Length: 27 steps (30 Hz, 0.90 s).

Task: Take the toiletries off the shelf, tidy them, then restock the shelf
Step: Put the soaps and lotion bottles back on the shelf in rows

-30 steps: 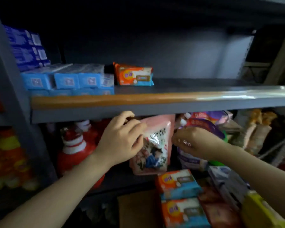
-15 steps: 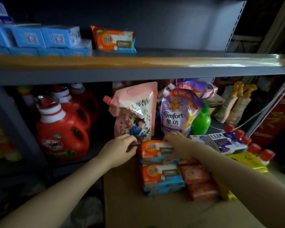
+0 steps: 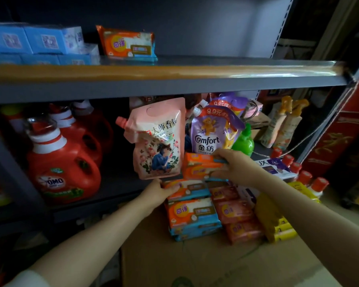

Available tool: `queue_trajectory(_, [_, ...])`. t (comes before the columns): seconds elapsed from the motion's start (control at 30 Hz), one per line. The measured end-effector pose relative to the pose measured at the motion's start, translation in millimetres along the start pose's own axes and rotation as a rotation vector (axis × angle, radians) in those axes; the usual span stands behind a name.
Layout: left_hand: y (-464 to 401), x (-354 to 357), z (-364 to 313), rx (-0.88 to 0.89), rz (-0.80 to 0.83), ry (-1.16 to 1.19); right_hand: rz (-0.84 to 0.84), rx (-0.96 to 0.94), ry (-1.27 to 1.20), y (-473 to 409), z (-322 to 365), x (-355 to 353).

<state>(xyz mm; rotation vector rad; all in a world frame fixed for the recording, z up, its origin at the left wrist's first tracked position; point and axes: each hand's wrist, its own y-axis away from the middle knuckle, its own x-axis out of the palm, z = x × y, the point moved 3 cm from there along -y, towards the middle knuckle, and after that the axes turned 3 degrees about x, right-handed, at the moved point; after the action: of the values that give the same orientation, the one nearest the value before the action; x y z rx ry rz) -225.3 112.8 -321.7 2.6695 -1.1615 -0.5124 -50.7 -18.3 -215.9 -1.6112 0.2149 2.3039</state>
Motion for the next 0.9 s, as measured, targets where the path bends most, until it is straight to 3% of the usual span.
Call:
queue_trajectory(0.1, [1,1,-2,-0.043,0.01,0.03,-0.089,0.001,-0.119,6,-4,-11])
queue_trajectory(0.23, [6,-3,-15,0.084,0.043,-0.03,-0.343,-0.138,-0.052,11,8,-27])
queue_trajectory(0.37, [24,-20,-44,0.358,-0.017,-0.395,-0.512,-0.23,-0.142,7,29,-50])
queue_trajectory(0.5, [46,-57,-84,0.58,-0.096,-0.26,-0.729,-0.29,-0.145,-1,59,-84])
queue_trajectory(0.6, [72,-94,-122,0.776,-0.211,-0.285,-0.874,-0.292,-0.208,-18,84,-110])
queue_trajectory(0.77, [124,-146,-183,0.991,-0.38,-0.384,-0.813,-0.259,-0.503,-70,115,-151])
queue_trajectory(0.9, [136,-183,-221,1.099,-0.477,-0.207,-0.78,-0.264,-0.29,-122,148,-172])
